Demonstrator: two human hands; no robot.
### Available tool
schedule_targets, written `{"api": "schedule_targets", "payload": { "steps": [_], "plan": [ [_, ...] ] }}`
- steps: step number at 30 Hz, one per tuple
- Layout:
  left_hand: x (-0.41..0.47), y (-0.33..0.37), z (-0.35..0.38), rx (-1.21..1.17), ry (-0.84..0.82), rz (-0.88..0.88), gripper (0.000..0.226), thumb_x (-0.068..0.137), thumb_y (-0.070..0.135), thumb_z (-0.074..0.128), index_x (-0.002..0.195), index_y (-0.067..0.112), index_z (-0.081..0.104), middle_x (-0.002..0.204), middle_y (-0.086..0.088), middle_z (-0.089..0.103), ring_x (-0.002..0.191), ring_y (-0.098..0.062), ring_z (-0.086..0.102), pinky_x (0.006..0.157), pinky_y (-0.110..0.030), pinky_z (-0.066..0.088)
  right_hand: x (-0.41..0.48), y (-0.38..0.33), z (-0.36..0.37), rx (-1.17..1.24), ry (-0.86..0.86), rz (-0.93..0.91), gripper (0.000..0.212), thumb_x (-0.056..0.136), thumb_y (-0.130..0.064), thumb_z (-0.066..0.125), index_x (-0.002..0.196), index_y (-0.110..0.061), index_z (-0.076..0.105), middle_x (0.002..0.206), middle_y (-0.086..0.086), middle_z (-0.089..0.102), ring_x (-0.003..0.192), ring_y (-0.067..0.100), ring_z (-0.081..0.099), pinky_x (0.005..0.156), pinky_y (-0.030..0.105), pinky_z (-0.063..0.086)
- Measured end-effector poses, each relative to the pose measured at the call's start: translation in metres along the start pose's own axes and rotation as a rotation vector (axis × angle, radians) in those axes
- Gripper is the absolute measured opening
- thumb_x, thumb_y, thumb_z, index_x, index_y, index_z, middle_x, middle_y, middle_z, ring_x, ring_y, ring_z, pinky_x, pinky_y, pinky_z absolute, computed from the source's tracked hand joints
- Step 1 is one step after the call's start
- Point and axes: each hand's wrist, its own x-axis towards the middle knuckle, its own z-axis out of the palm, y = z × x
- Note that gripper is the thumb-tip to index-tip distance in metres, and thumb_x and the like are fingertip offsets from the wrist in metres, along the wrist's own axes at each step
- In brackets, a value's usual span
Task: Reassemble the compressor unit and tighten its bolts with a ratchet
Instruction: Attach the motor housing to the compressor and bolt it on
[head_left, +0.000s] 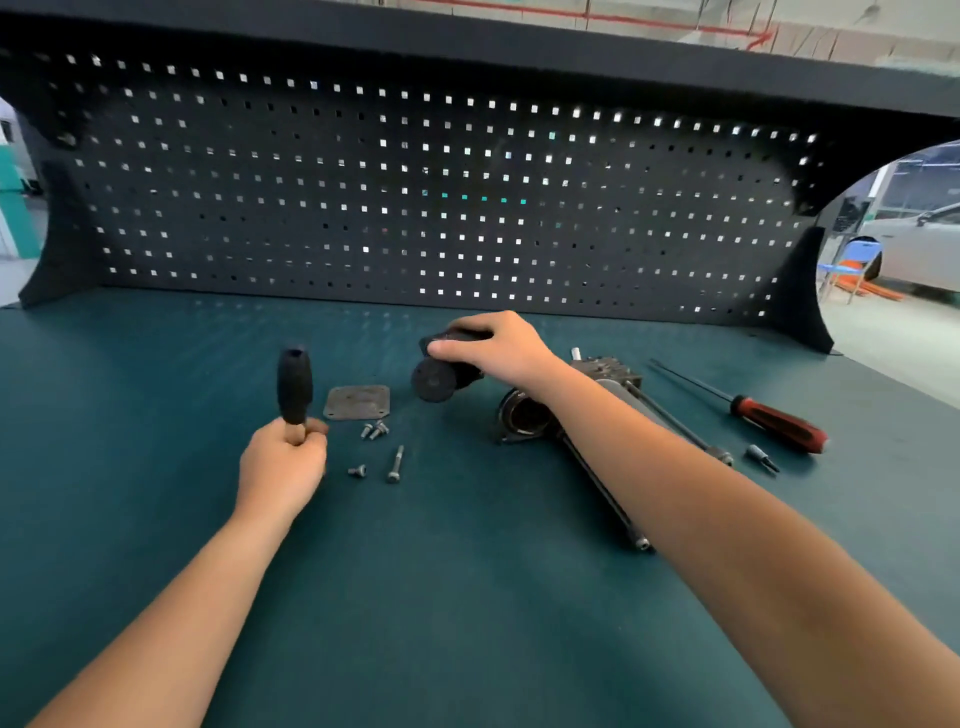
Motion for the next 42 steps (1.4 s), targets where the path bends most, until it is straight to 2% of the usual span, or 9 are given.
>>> {"api": "schedule_targets", "payload": {
  "steps": [3, 8, 17, 20, 24, 29, 33, 36, 42],
  "plan": [
    [0.009, 0.001, -0.026, 0.435, -0.020, 0.109, 0.009, 0.085, 0.008, 0.054, 0.083, 0.012, 0.062, 0.088, -0.013, 0.059, 0.088, -0.034, 0.055, 0.072, -0.036, 0.041, -0.032, -0.010, -0.022, -0.099, 0.001, -0.196, 0.037, 0.077, -0.030, 0.075, 0.110, -0.016, 0.069, 0.081, -0.010, 0.059, 0.079, 0.004, 0.054, 0.068, 0.002, 0.036],
    [0.020, 0.011, -0.078, 0.716, -0.170, 0.018, 0.025, 0.077, 0.001, 0.065, 0.063, 0.019, 0.055, 0.072, -0.006, 0.053, 0.076, -0.028, 0.050, 0.061, -0.029, 0.033, -0.093, -0.008, -0.032, -0.281, -0.124, -0.298, 0.049, 0.073, -0.039, 0.075, 0.119, -0.028, 0.063, 0.100, -0.002, 0.048, 0.090, 0.001, 0.042, 0.078, -0.005, 0.025],
    [0.013, 0.001, -0.111, 1.034, -0.496, 0.002, 0.027, 0.063, 0.000, 0.066, 0.063, 0.027, 0.060, 0.076, 0.002, 0.063, 0.074, -0.016, 0.057, 0.066, -0.025, 0.046, -0.126, 0.017, 0.009, -0.318, -0.148, -0.160, 0.066, 0.076, -0.056, 0.063, 0.136, -0.037, 0.043, 0.123, -0.002, 0.042, 0.118, 0.015, 0.046, 0.098, 0.016, 0.031],
    [0.014, -0.002, -0.116, 0.940, -0.529, -0.020, 0.031, 0.056, 0.007, 0.069, 0.074, 0.029, 0.059, 0.082, 0.005, 0.062, 0.075, -0.013, 0.058, 0.069, -0.024, 0.046, -0.132, 0.032, -0.014, -0.585, -0.013, -0.144, 0.084, 0.073, -0.075, 0.044, 0.144, -0.036, 0.025, 0.144, -0.001, 0.034, 0.133, 0.018, 0.030, 0.109, 0.033, 0.024],
    [0.010, -0.005, -0.122, 0.814, -0.415, 0.030, 0.052, 0.048, 0.029, 0.078, 0.098, 0.031, 0.061, 0.104, 0.002, 0.061, 0.097, -0.018, 0.058, 0.085, -0.031, 0.044, -0.142, 0.054, -0.051, -0.875, 0.108, 0.206, 0.097, 0.069, -0.080, 0.043, 0.146, -0.033, 0.010, 0.154, 0.002, 0.013, 0.141, 0.028, 0.014, 0.111, 0.042, 0.019],
    [-0.033, 0.027, -0.068, 0.579, -0.044, 0.479, 0.053, 0.077, 0.028, 0.074, 0.123, 0.012, 0.056, 0.136, -0.010, 0.046, 0.127, -0.026, 0.040, 0.106, -0.038, 0.030, -0.132, 0.060, -0.065, -0.751, 0.101, 0.338, 0.083, 0.067, -0.067, 0.060, 0.130, -0.020, 0.033, 0.121, 0.008, 0.054, 0.105, 0.032, 0.054, 0.076, 0.034, 0.042],
    [-0.096, 0.054, -0.003, 0.565, -0.283, 0.834, 0.063, 0.079, 0.056, 0.050, 0.134, 0.024, 0.044, 0.148, 0.001, 0.028, 0.136, -0.015, 0.028, 0.110, -0.039, 0.025, -0.121, 0.062, -0.074, -0.790, 0.025, 0.332, 0.061, 0.065, -0.067, 0.060, 0.099, -0.019, 0.045, 0.099, 0.004, 0.062, 0.085, 0.027, 0.054, 0.065, 0.031, 0.038],
    [-0.102, 0.050, 0.042, 0.989, -0.480, 0.863, 0.063, 0.089, 0.059, 0.037, 0.144, 0.035, 0.016, 0.155, 0.012, -0.003, 0.143, -0.011, 0.000, 0.110, -0.057, 0.011, -0.119, 0.065, -0.077, -0.757, 0.023, 0.290, 0.063, 0.065, -0.069, 0.060, 0.101, -0.019, 0.049, 0.096, 0.002, 0.063, 0.085, 0.025, 0.054, 0.065, 0.030, 0.038],
    [-0.055, 0.046, 0.068, 1.129, -0.452, 0.759, 0.051, 0.098, 0.039, 0.032, 0.146, 0.027, 0.015, 0.157, 0.012, 0.001, 0.144, -0.014, 0.003, 0.106, -0.065, 0.008, -0.127, 0.071, -0.080, -0.711, 0.112, 0.225, 0.075, 0.067, -0.068, 0.061, 0.124, -0.020, 0.052, 0.105, -0.001, 0.065, 0.100, 0.023, 0.058, 0.068, 0.028, 0.036]
  ]
}}
